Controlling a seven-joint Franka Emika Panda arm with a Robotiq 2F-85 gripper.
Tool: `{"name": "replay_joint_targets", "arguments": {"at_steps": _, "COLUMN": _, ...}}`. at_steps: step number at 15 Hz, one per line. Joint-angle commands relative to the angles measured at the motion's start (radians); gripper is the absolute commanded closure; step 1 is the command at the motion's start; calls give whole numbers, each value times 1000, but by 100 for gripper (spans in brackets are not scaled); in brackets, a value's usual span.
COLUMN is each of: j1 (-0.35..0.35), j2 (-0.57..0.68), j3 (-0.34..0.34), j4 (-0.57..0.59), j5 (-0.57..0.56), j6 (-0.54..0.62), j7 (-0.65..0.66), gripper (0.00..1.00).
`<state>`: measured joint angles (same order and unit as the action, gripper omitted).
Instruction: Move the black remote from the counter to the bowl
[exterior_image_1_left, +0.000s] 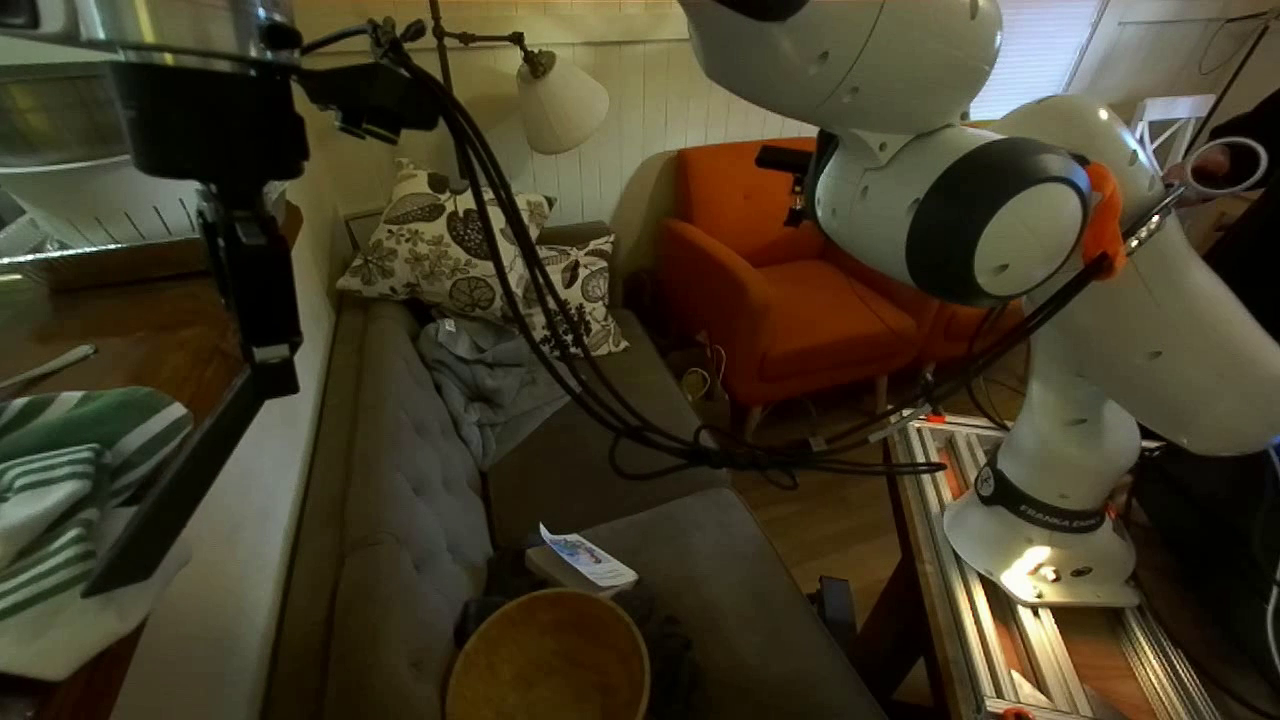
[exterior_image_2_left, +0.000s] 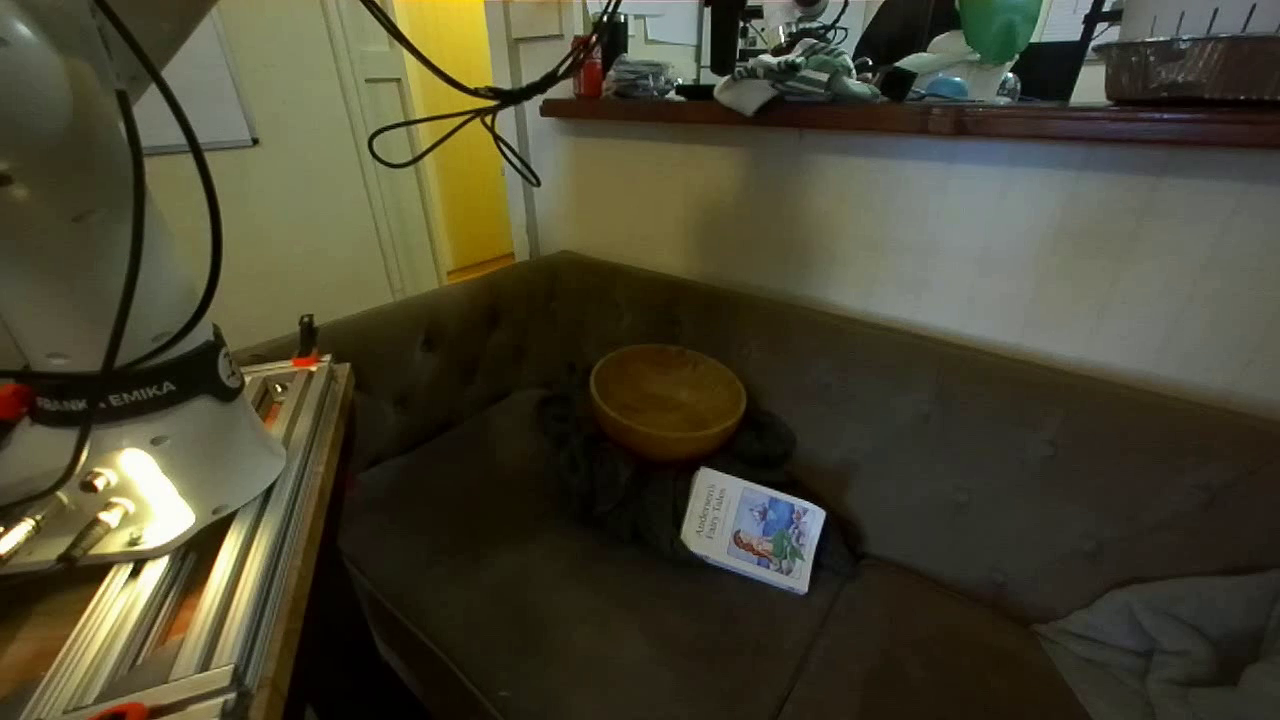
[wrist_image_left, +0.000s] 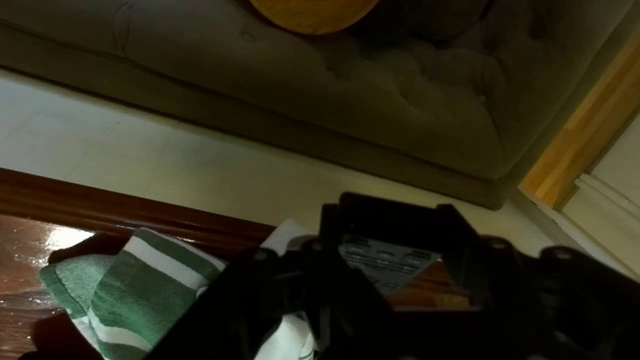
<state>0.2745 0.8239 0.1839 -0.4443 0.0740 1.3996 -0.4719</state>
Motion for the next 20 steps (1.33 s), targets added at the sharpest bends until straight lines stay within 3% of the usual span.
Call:
{"name": "replay_joint_targets", "arguments": {"at_steps": 1, "j1": 28, "j2": -14, "j3": -39, "j4": -38, "j5": -52, "j6": -34, "j7": 37, "gripper": 74}}
{"name": "replay_joint_targets", "arguments": {"at_steps": 3, "j1": 35, "j2": 32, "j3": -48, "j4": 41, "j5": -62, "j6": -151, "j7": 48, "gripper": 74}}
{"name": "replay_joint_targets", "arguments": {"at_steps": 11, "j1": -32, "j2": 72, "j3": 0, "j4": 16, "j5": 56, "j6": -349, "j7": 189, "gripper": 74}}
{"name": "replay_joint_targets", "arguments": {"at_steps": 16, "j1": -88, "j2": 170, "j3": -18, "j4": 35, "j5": 100, "j6": -225, "j7": 371, "gripper": 74}}
{"name": "replay_joint_targets", "arguments": {"at_steps": 20, "j1": -144, "j2": 247, "j3": -17, "j4": 31, "j5": 103, "j6": -73, "j7": 401, "gripper": 74}}
